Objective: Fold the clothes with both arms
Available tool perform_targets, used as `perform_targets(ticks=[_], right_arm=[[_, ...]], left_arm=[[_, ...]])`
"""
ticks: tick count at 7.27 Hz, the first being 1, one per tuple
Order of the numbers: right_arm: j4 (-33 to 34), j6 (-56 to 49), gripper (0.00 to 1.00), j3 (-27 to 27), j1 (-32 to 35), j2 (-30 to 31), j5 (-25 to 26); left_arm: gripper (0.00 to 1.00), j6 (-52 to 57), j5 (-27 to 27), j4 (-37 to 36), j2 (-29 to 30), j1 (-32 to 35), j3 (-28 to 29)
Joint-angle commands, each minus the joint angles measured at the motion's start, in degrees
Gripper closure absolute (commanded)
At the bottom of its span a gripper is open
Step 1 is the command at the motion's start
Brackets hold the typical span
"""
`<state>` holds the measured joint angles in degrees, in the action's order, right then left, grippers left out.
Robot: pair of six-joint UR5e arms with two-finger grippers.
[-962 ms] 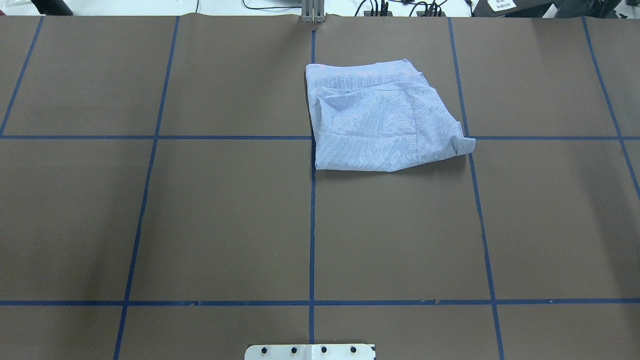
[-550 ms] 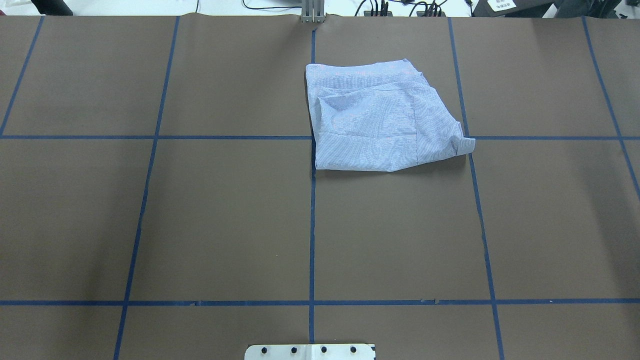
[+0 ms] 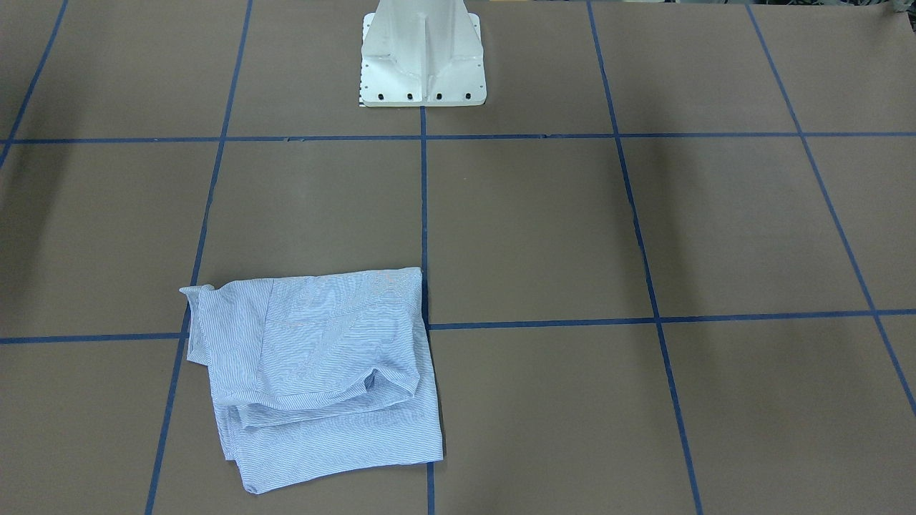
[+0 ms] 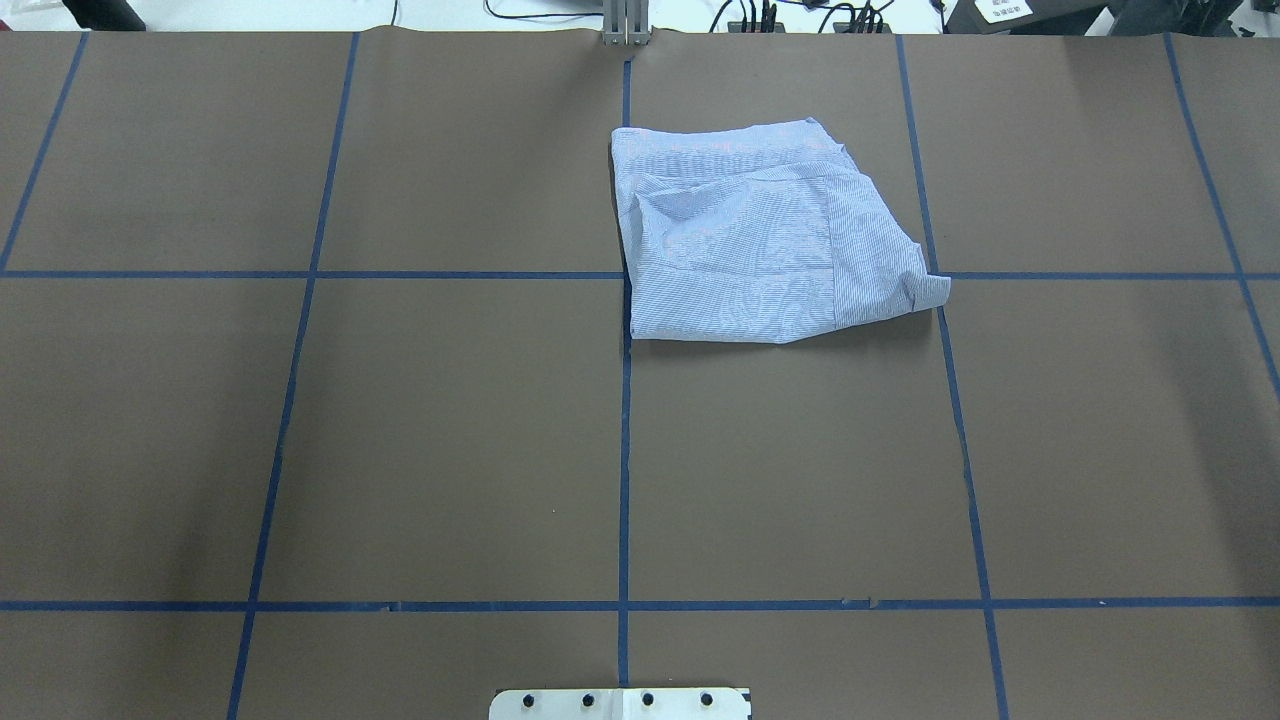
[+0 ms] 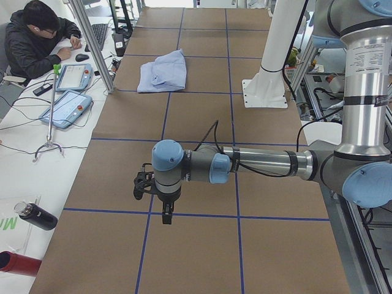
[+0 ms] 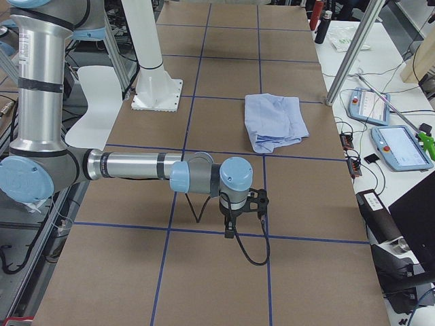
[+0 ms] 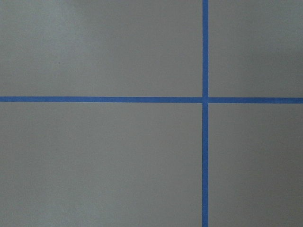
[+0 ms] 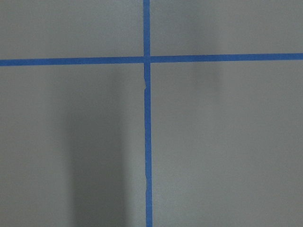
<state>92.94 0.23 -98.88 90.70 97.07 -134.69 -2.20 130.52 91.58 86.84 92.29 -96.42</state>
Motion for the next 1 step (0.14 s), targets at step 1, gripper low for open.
perform_targets(ticks=[1], right_arm=[[-0.04,0.04,0.00,0.00,0.00,0.23,0.04]], left_arm=[[0.00,0.00,0.00,0.00,0.00,0.00,0.00]])
